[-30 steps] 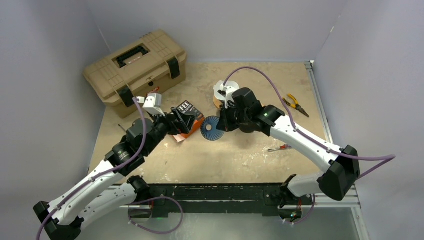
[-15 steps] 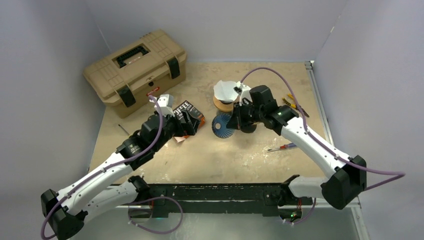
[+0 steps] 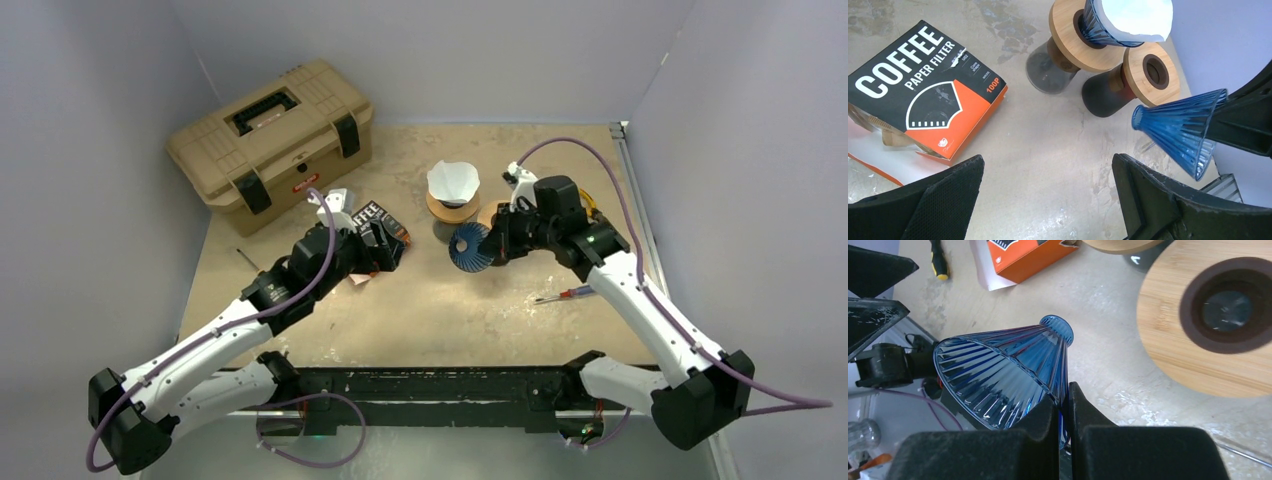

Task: Place the coffee filter in the dripper
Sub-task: Place the coffee dripper in the dripper holder.

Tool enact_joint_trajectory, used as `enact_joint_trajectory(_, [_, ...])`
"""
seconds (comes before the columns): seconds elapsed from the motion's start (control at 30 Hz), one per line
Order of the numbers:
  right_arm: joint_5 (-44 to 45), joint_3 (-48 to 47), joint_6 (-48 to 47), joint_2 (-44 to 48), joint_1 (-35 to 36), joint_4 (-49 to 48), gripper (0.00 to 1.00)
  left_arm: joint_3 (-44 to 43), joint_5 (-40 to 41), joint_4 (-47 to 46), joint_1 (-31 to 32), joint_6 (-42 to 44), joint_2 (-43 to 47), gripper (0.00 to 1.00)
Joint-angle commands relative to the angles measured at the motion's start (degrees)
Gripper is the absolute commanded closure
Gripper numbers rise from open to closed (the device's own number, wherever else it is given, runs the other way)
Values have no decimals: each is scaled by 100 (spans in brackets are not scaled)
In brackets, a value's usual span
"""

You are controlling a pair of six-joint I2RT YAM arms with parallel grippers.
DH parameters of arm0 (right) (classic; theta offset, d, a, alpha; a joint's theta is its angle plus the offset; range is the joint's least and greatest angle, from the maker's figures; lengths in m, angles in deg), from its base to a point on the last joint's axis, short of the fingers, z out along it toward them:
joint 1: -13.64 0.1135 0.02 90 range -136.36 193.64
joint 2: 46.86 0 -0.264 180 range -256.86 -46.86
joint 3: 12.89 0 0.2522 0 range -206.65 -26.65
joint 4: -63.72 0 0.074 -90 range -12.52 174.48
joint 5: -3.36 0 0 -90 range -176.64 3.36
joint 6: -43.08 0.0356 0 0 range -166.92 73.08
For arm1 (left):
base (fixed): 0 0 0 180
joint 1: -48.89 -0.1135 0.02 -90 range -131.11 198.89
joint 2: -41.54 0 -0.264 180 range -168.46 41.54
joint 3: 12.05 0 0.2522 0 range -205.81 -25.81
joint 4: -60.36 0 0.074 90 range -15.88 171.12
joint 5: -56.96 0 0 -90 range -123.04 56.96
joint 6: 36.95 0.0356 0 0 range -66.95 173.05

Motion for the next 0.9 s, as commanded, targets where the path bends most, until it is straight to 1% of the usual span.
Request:
enact_joint_trajectory(0.0, [328,-88,-160,369,-159,167,100,18,-160,-266,-19,-135,-72,1])
enact_joint_trajectory(0.4, [1264,-359,-68,847,-431,606,100,53,-331,-363,-19,-189,-95,1])
enact_joint_trajectory(0.7, [1483,-419,-101,746,-566,443,100,80,-444,-429,-18,-195,-72,1])
enact_joint_trajectory(0.87, [1384,-626,-184,542,-800,461,100,116,-455,-451,-14,-212,-18,1])
